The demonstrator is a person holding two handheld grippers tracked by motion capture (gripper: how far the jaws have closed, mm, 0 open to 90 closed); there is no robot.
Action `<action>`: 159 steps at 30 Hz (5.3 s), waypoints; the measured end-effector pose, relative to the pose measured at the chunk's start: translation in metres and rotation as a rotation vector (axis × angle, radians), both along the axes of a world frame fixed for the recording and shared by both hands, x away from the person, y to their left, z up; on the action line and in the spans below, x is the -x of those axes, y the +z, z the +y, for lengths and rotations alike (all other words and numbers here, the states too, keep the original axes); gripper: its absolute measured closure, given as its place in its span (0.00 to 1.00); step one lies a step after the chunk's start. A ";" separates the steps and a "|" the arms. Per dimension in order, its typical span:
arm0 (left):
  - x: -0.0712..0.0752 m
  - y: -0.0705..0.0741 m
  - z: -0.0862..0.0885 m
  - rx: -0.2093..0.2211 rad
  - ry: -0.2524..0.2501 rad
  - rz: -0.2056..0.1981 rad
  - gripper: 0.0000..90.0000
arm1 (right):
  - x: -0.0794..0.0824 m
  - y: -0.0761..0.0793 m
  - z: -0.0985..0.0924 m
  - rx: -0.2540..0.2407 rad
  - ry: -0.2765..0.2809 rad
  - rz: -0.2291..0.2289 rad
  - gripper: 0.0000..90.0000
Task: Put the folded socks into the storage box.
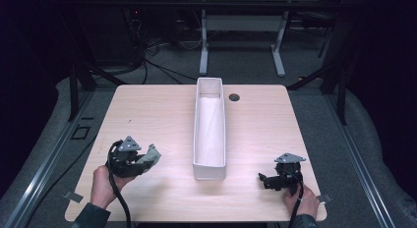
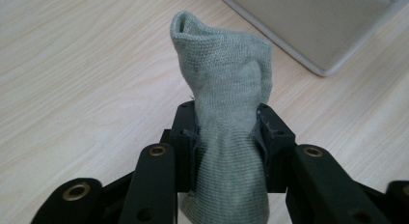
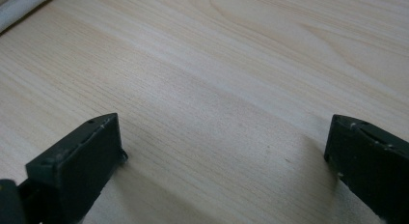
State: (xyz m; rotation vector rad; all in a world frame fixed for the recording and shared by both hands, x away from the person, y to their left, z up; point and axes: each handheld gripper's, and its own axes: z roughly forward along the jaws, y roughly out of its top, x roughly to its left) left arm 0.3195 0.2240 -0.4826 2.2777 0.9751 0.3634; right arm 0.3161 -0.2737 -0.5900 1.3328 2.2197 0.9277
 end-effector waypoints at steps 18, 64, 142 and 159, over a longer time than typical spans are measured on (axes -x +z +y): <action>-0.005 0.014 -0.020 -0.018 -0.051 -0.022 0.73 | 0.000 0.000 0.000 0.000 0.000 0.000 0.00; -0.019 0.049 -0.068 -0.052 -0.174 -0.076 0.73 | 0.000 0.000 0.000 0.002 0.004 -0.002 0.00; -0.039 0.065 -0.141 -0.130 -0.363 -0.081 0.73 | -0.001 0.000 0.000 0.003 0.005 -0.002 0.00; -0.040 0.058 -0.154 -0.124 -0.399 -0.062 0.73 | -0.001 0.000 0.000 0.003 0.005 -0.002 0.00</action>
